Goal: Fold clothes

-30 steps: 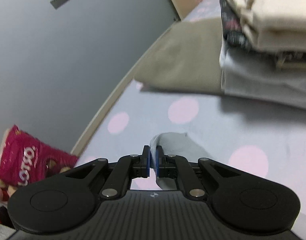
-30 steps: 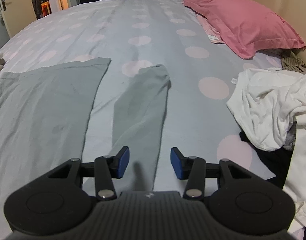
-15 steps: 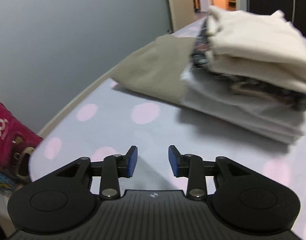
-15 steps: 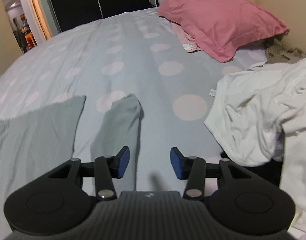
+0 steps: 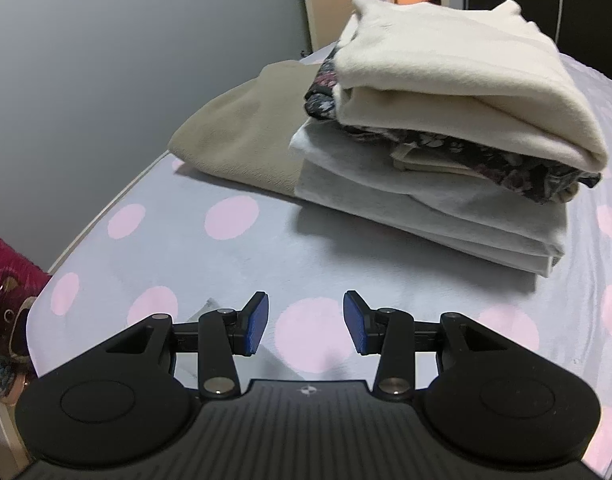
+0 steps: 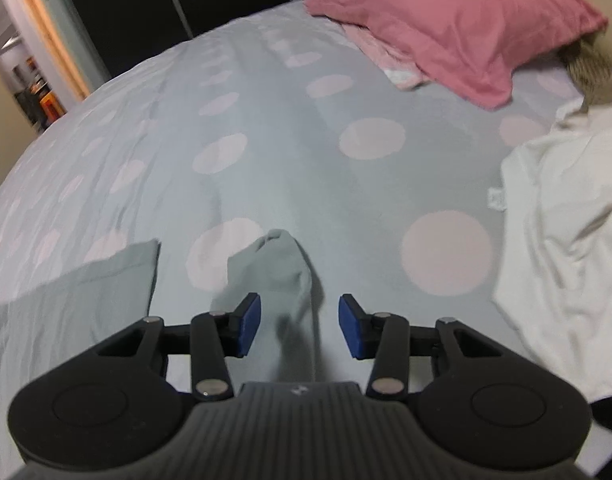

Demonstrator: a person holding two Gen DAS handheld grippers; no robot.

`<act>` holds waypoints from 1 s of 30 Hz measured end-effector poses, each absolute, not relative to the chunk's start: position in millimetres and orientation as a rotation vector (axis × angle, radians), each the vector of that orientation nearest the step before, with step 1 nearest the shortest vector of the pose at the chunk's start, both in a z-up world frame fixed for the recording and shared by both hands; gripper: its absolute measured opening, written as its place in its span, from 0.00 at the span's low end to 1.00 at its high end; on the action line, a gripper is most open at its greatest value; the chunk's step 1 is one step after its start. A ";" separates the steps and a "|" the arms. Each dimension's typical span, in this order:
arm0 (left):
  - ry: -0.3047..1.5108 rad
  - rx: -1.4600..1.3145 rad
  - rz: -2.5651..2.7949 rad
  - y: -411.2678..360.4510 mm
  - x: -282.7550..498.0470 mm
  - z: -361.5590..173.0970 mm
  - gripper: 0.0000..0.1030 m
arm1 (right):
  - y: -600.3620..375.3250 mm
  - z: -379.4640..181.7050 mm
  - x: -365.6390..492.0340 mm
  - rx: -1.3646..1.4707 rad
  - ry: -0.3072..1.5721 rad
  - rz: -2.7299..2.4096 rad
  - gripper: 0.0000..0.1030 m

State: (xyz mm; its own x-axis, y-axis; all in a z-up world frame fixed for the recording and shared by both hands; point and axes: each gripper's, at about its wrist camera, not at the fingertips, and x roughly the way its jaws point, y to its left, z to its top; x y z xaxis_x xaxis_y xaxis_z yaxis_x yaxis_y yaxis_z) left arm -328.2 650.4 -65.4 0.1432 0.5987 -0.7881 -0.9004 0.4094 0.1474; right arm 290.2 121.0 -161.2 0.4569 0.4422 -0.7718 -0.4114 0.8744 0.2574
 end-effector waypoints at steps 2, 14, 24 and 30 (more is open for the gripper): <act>0.906 -0.410 1.128 652.7 -327.7 -68.0 0.38 | 128.2 -169.0 297.0 0.059 0.986 0.503 0.15; 0.920 -0.362 1.055 643.2 -314.8 -68.6 0.38 | 102.6 -93.8 287.2 -0.047 0.835 0.468 0.05; 0.913 -0.402 1.095 652.6 -321.6 -69.6 0.38 | 196.9 -109.4 253.8 -0.103 0.854 0.693 0.06; 0.948 -0.397 1.093 661.2 -323.2 -80.2 0.38 | 186.1 -123.6 268.6 -0.177 0.859 0.538 0.26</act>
